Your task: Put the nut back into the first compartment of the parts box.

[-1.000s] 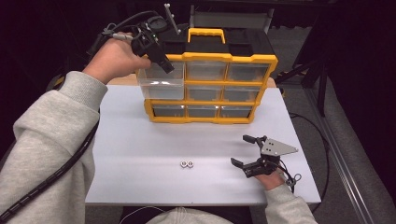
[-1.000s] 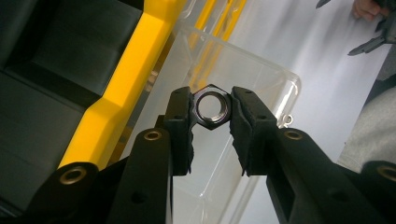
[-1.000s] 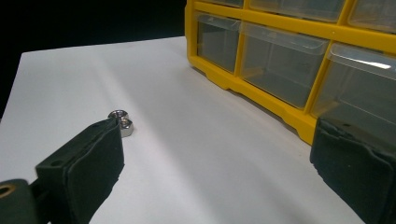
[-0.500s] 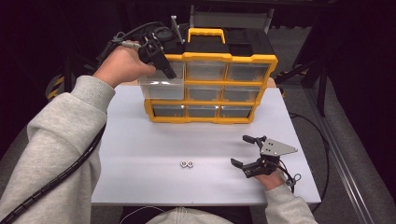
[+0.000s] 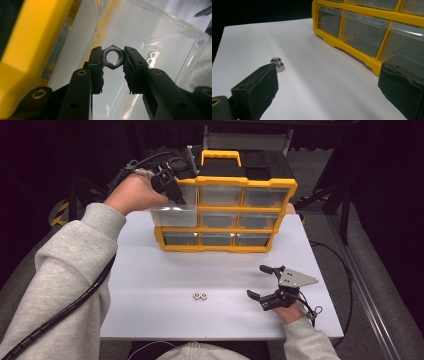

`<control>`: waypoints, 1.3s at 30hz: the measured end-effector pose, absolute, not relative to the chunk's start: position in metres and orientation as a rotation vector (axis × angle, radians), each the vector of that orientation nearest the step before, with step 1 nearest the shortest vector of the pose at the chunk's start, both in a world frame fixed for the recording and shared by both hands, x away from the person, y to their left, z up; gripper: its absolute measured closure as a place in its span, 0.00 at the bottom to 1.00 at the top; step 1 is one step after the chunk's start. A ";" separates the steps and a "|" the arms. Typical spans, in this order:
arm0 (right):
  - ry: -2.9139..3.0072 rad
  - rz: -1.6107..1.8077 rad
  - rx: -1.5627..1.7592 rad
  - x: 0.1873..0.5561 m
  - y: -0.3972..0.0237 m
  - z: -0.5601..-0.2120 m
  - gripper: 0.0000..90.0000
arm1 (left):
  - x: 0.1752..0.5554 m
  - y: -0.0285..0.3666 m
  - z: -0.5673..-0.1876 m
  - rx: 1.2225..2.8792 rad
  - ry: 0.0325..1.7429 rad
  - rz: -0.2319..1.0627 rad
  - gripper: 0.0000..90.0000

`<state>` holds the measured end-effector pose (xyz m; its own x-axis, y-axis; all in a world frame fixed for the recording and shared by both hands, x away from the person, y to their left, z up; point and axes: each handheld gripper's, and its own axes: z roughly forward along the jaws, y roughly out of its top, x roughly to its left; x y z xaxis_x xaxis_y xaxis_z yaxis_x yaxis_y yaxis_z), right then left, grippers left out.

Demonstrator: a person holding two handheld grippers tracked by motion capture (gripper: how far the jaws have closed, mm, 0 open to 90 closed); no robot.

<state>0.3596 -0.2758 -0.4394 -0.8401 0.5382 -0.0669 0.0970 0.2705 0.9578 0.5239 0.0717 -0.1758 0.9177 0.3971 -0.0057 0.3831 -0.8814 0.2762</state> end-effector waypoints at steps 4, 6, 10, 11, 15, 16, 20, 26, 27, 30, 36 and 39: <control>2.167 1.593 0.575 0.360 -0.276 -0.439 0.04 | 0.525 0.072 -0.177 2.809 0.598 0.046 0.77; 2.168 1.593 0.575 0.360 -0.276 -0.439 0.04 | 0.527 0.072 -0.177 2.823 0.599 0.028 0.77; 2.170 1.591 0.575 0.360 -0.276 -0.440 0.04 | 0.530 0.072 -0.178 2.825 0.635 -0.018 0.77; 2.169 1.590 0.573 0.360 -0.276 -0.440 0.04 | 0.530 0.072 -0.179 2.816 0.645 -0.027 0.77; 2.169 1.584 0.574 0.360 -0.276 -0.439 0.04 | 0.532 0.072 -0.181 2.818 0.675 -0.043 0.77; 2.169 1.584 0.573 0.359 -0.276 -0.439 0.04 | 0.533 0.072 -0.181 2.818 0.678 -0.047 0.77; 2.167 1.586 0.572 0.359 -0.276 -0.439 0.04 | 0.533 0.073 -0.181 2.811 0.679 -0.021 0.75; 2.171 1.585 0.577 0.359 -0.276 -0.439 0.04 | 0.529 0.075 -0.176 2.783 0.685 0.017 0.74; 2.171 1.585 0.577 0.359 -0.276 -0.439 0.04 | 0.528 0.076 -0.174 2.773 0.690 0.036 0.73; 2.168 1.584 0.577 0.359 -0.276 -0.439 0.04 | 0.524 0.083 -0.164 2.750 0.699 0.073 0.73; 2.165 1.593 0.579 0.360 -0.276 -0.439 0.04 | 0.508 0.090 -0.143 2.713 0.658 0.149 0.61; 2.166 1.592 0.577 0.360 -0.276 -0.439 0.04 | 0.498 0.092 -0.132 2.677 0.648 0.196 0.51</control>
<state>0.3598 -0.2760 -0.4391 -0.8394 0.5394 -0.0672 0.0971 0.2704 0.9578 0.4980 0.0925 -0.1324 0.8840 0.4652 0.0458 0.4124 -0.8222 0.3923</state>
